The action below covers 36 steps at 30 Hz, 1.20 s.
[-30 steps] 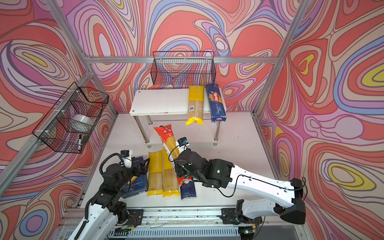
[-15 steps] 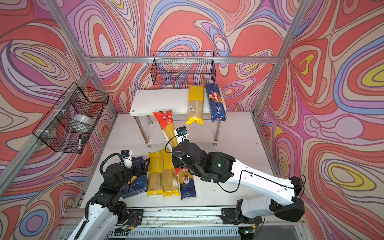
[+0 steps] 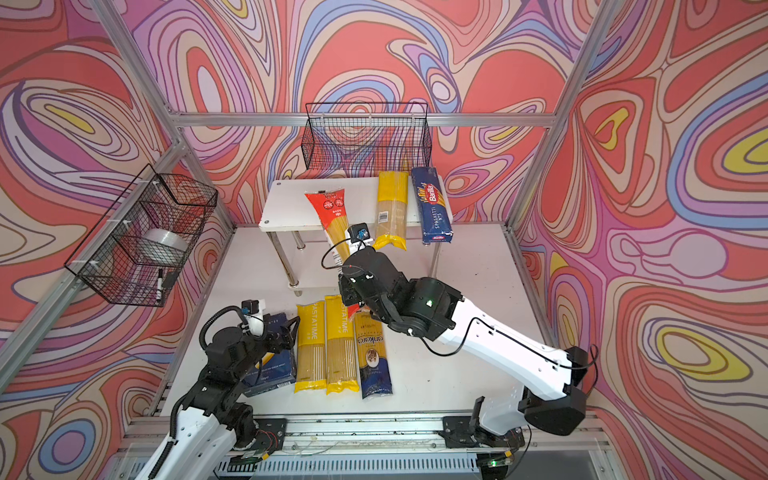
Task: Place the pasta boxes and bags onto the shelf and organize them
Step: 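Carry the upright red-and-yellow bag over the upper shelf beside the yellow-topped bag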
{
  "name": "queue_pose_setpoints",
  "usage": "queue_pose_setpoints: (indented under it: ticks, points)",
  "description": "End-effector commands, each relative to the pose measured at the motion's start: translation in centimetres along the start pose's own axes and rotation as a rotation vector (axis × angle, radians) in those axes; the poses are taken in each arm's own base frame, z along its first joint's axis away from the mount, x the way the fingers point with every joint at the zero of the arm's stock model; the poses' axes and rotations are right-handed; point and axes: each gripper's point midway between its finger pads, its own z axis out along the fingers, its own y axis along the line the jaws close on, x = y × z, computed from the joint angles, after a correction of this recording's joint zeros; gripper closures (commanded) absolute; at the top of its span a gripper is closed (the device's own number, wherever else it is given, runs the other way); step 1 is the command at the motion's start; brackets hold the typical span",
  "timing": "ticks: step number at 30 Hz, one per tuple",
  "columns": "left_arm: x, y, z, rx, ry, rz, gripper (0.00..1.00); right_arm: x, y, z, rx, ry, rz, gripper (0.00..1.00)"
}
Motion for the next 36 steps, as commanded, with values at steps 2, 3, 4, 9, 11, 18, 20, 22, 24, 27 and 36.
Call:
queue_pose_setpoints:
  ticks: [2,3,4,9,11,18,20,22,24,27,36]
  points:
    - [-1.0,-0.5,-0.2,0.018,-0.030,0.013,0.00,-5.6,0.5,-1.5,-0.045,-0.160,0.049,0.80]
    - [-1.1,-0.5,-0.3,0.018,-0.033,0.012,0.00,-6.0,0.5,-1.3,-0.042,-0.166,0.047,0.80]
    - [-1.0,-0.5,-0.2,0.016,-0.029,0.011,0.00,-6.2,0.5,-1.1,-0.040,-0.166,0.046,0.80]
    - [-1.0,-0.4,-0.2,0.013,-0.031,0.010,0.00,-8.4,-0.1,-0.5,-0.025,-0.200,0.057,0.80]
    - [-0.9,-0.5,-0.2,0.017,-0.029,0.012,0.00,-9.1,-0.2,-0.3,-0.030,-0.215,0.058,0.80]
    - [-1.0,-0.4,-0.2,0.014,-0.030,0.011,0.00,-10.6,-0.8,1.4,-0.026,-0.219,0.064,0.79]
    - [-1.0,-0.4,-0.3,0.015,-0.032,0.012,0.00,-10.8,-1.0,1.9,-0.020,-0.218,0.067,0.79]
    - [-1.0,-0.5,-0.3,0.016,-0.031,0.012,0.00,-11.1,-1.2,2.3,-0.021,-0.224,0.076,0.79]
    - [-1.0,-0.4,-0.3,0.013,-0.030,0.011,0.00,-11.3,-1.4,2.7,-0.022,-0.225,0.081,0.79]
    - [-1.0,-0.4,-0.3,0.014,-0.031,0.011,0.00,-11.9,-1.9,3.2,-0.020,-0.230,0.087,0.79]
    - [-1.0,-0.4,-0.3,0.014,-0.033,0.011,0.00,-12.4,-3.2,4.9,-0.006,-0.210,0.089,0.78]
